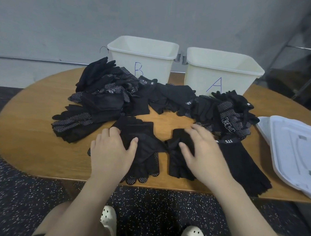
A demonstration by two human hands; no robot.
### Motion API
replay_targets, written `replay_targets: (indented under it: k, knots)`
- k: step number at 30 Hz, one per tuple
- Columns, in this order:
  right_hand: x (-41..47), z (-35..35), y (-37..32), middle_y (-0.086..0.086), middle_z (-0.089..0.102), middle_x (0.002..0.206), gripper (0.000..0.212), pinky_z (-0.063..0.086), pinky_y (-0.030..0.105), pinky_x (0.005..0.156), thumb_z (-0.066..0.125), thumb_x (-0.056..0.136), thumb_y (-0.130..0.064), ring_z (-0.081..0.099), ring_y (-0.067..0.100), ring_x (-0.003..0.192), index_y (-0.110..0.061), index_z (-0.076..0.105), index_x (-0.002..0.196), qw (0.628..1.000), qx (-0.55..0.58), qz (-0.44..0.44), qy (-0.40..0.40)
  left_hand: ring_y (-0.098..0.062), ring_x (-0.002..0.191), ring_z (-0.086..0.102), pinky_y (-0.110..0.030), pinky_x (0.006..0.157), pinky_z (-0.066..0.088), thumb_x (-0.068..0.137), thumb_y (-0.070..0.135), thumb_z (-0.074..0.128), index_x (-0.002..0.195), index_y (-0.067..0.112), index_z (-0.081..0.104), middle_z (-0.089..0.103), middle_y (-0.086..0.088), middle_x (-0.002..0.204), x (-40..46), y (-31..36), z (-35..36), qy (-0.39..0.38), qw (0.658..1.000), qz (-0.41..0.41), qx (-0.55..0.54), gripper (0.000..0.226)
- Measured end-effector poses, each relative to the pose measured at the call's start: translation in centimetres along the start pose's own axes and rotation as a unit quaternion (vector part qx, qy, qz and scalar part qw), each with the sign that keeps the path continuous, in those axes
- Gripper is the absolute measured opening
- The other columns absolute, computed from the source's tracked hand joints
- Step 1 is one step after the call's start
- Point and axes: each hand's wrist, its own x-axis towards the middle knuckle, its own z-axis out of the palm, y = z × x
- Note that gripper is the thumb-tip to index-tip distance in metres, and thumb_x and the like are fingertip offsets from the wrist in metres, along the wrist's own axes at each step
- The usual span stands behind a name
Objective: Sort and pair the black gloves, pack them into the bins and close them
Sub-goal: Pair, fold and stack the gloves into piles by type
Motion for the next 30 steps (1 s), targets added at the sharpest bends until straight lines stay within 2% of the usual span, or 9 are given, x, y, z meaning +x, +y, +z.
replay_targets:
  k: [2,4,7,14,18,22,26,27,30]
  knots:
    - [-0.1,1.5,-0.3,0.004,0.02,0.17,0.061,0.011,0.034,0.128,0.039,0.108,-0.044,0.014,0.019,0.157,-0.014,0.029,0.161,0.995,-0.016,-0.007,-0.093,-0.032,0.113,0.061,-0.046,0.096,0.042,0.092,0.057,0.065,0.122,0.007,0.062,0.066,-0.01,0.117,0.0,0.1,0.1,0.004,1.0,-0.002,0.012,0.059]
    - [-0.2,2.8,-0.2,0.0,-0.003,0.173,0.065,-0.006,0.031,0.126,0.022,0.11,-0.048,-0.006,0.015,0.159,-0.019,0.007,0.166,0.989,-0.055,-0.012,-0.135,-0.033,0.112,0.062,-0.047,0.096,0.042,0.089,0.058,0.067,0.121,0.007,0.063,0.067,-0.011,0.117,0.0,0.1,0.2,0.01,1.0,0.0,0.013,0.061]
    - [-0.1,3.3,0.2,-0.001,-0.011,0.172,0.065,-0.01,0.031,0.125,0.016,0.109,-0.049,-0.014,0.015,0.158,-0.021,-0.003,0.165,0.987,-0.073,-0.012,-0.144,-0.034,0.111,0.063,-0.048,0.096,0.042,0.086,0.058,0.072,0.119,0.006,0.065,0.069,-0.011,0.115,0.0,0.0,0.2,0.012,1.0,-0.001,0.01,0.062]
    - [-0.4,2.7,-0.2,-0.001,-0.013,0.172,0.062,-0.008,0.035,0.128,0.013,0.109,-0.051,-0.016,0.015,0.158,-0.029,-0.006,0.164,0.986,-0.062,-0.011,-0.153,-0.021,0.101,0.064,-0.047,0.103,0.033,0.086,0.036,0.081,0.107,0.019,0.067,0.066,0.008,0.097,0.3,0.1,-0.8,0.007,0.996,-0.005,-0.094,0.03]
    - [-1.1,1.4,-1.4,-0.002,-0.007,0.173,0.062,-0.008,0.035,0.128,0.014,0.11,-0.048,-0.011,0.014,0.158,-0.025,-0.002,0.165,0.99,-0.06,-0.02,-0.127,-0.004,0.092,0.066,-0.039,0.097,0.054,0.089,0.018,0.079,0.108,0.023,0.069,0.067,0.016,0.095,0.2,0.3,-1.6,0.004,0.967,0.0,-0.255,0.022]
    - [-2.6,0.7,-2.4,-0.003,0.001,0.173,0.064,-0.008,0.027,0.126,0.013,0.109,-0.047,-0.004,0.01,0.158,-0.019,0.003,0.165,0.992,-0.04,-0.015,-0.122,0.0,0.107,0.07,-0.016,0.093,0.055,0.092,0.012,0.075,0.126,0.024,0.069,0.078,0.01,0.11,-0.1,0.4,-2.0,-0.078,0.882,-0.036,-0.463,0.037]
    - [-3.0,1.4,-2.7,-0.006,-0.003,0.173,0.059,-0.009,0.027,0.125,0.01,0.109,-0.047,-0.01,0.009,0.158,-0.029,0.004,0.165,0.986,-0.028,-0.045,-0.155,-0.005,0.115,0.069,-0.024,0.095,0.054,0.085,0.017,0.077,0.126,0.028,0.071,0.076,0.013,0.12,0.0,0.1,-1.7,-0.151,0.819,-0.067,-0.55,0.043]
    - [-2.9,1.7,-2.7,-0.006,-0.003,0.173,0.057,-0.007,0.03,0.127,0.011,0.11,-0.047,-0.009,0.01,0.158,-0.031,0.006,0.165,0.986,-0.03,-0.048,-0.159,-0.007,0.112,0.071,-0.025,0.092,0.056,0.087,0.015,0.077,0.121,0.03,0.074,0.077,0.011,0.117,0.0,0.1,-1.6,-0.167,0.823,-0.058,-0.54,0.037]
    - [-2.4,2.7,-2.7,-0.003,-0.001,0.173,0.056,-0.001,0.037,0.129,0.013,0.11,-0.047,-0.007,0.015,0.159,-0.033,0.011,0.165,0.987,-0.053,-0.044,-0.145,-0.007,0.096,0.075,-0.019,0.076,0.059,0.097,0.011,0.068,0.097,0.04,0.079,0.079,0.011,0.102,-0.3,0.4,-1.4,-0.161,0.882,-0.002,-0.444,0.031]
